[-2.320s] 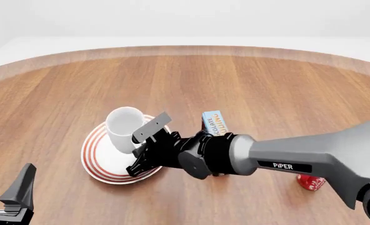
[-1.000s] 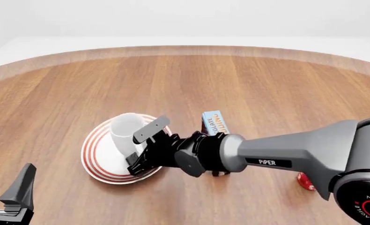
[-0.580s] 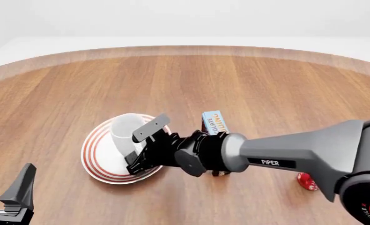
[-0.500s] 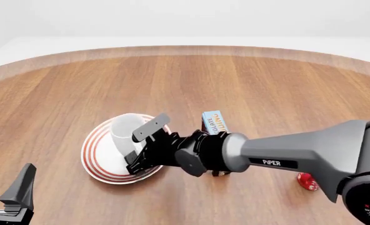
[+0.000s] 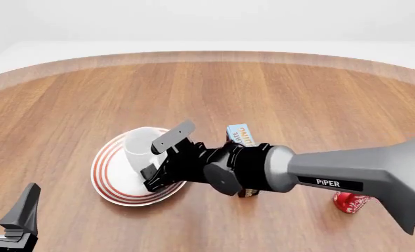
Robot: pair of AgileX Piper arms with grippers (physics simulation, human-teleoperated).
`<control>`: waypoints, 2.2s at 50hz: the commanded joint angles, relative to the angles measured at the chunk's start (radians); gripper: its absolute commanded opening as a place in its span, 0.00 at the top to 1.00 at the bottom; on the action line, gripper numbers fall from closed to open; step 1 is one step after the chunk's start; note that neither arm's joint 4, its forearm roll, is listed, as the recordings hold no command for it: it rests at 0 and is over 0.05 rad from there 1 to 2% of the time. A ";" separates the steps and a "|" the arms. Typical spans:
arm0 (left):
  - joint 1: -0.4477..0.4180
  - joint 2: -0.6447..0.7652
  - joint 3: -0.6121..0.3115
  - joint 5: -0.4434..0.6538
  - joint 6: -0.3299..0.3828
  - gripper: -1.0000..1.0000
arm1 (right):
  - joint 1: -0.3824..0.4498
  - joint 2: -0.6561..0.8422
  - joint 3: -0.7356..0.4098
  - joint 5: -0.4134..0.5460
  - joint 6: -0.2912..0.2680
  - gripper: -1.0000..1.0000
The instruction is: Pick up the white mug and put it on the plate, and put the chocolate pudding to the right of the plate.
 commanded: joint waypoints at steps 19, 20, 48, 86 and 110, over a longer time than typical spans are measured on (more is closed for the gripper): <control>0.000 0.000 0.000 0.000 0.000 0.00 | -0.008 -0.113 0.096 -0.023 0.004 0.00; 0.000 0.000 0.000 0.000 0.000 0.00 | -0.009 -0.116 0.099 -0.023 0.002 0.00; 0.000 0.000 0.000 0.000 0.000 0.00 | -0.012 -0.266 0.233 -0.068 -0.040 0.00; 0.000 0.000 0.000 0.000 0.000 0.00 | -0.012 -0.520 0.409 -0.057 -0.036 0.00; 0.000 0.000 0.000 0.000 0.000 0.00 | -0.050 -0.679 0.505 -0.036 -0.042 0.00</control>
